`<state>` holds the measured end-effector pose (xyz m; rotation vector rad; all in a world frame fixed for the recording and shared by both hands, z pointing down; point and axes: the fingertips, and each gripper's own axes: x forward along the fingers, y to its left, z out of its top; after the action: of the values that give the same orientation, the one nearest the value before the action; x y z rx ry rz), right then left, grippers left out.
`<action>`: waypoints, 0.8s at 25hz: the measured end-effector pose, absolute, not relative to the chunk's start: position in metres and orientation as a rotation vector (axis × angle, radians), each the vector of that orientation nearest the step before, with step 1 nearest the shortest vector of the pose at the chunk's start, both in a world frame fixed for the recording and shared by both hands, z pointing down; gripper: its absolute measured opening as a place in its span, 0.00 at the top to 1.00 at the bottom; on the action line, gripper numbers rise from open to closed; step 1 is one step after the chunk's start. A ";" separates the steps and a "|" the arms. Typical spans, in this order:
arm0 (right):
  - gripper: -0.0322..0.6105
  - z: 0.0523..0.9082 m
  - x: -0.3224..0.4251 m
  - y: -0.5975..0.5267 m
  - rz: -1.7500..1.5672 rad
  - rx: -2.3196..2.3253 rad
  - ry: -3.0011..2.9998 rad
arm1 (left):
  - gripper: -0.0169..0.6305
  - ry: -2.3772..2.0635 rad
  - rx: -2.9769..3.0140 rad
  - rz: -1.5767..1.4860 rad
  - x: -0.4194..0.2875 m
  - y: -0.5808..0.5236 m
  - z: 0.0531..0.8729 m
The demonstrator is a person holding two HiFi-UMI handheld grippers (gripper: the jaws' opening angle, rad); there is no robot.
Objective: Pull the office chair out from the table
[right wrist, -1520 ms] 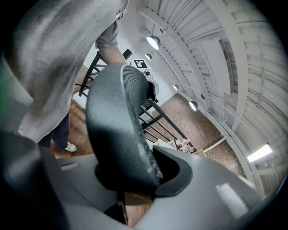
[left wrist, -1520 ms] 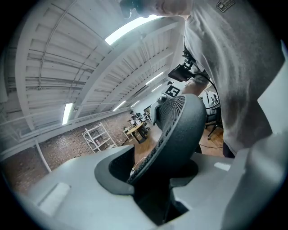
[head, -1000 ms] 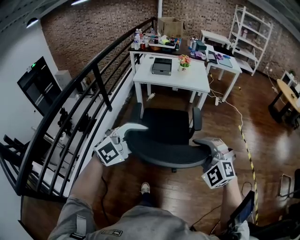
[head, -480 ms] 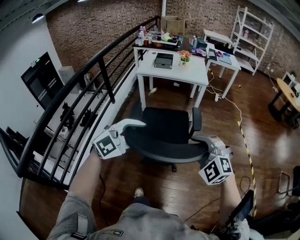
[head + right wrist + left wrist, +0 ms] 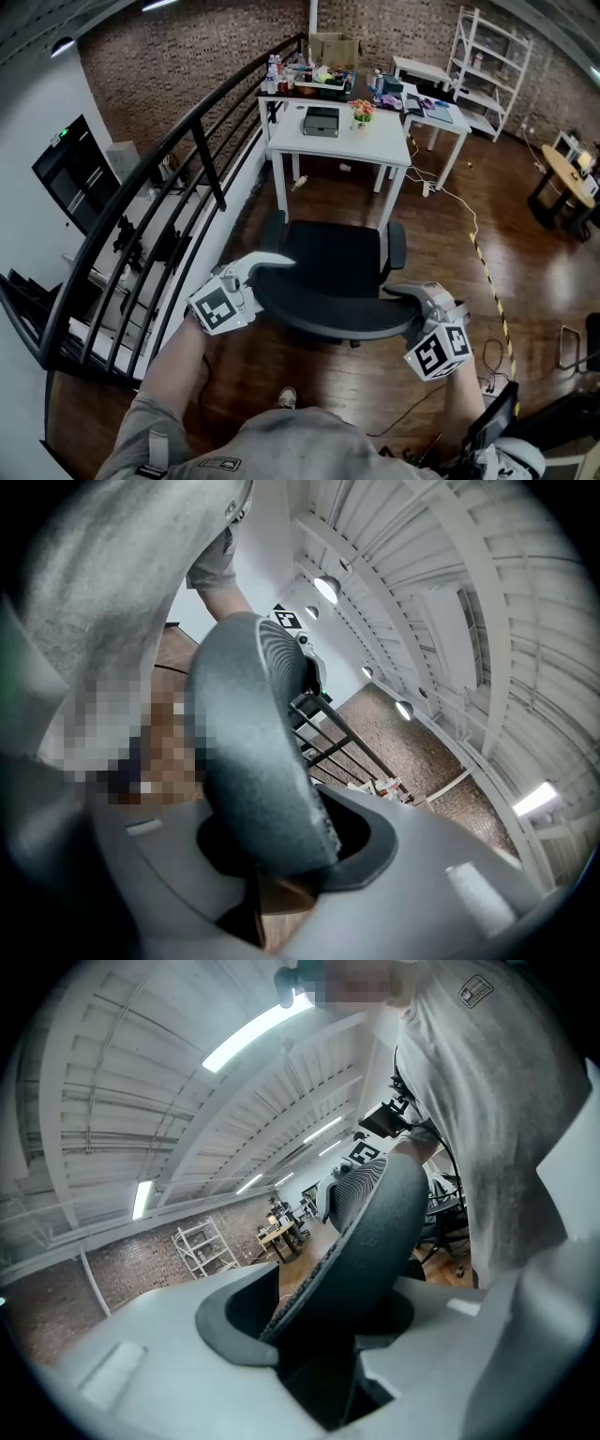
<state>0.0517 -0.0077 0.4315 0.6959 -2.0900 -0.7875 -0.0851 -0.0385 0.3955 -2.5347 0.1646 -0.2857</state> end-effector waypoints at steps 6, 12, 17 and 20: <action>0.75 0.432 0.051 -0.005 -0.769 0.702 -2.108 | 0.72 0.173 -2.537 -0.295 -0.085 -0.037 0.397; 0.57 0.434 0.050 0.006 -0.729 0.695 -2.158 | 0.51 0.163 -2.577 -0.253 -0.086 -0.027 0.392; 0.49 0.427 0.069 0.017 -0.689 0.801 -2.167 | 0.44 0.144 -2.545 -0.240 -0.098 -0.015 0.386; 0.49 0.421 0.080 0.026 -0.658 0.895 -2.150 | 0.44 0.151 -2.527 -0.201 -0.116 -0.009 0.378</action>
<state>0.0801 0.0263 0.4212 0.8952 -2.1498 -0.6584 -0.1155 -0.0091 0.3775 -2.5270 0.1506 -0.2014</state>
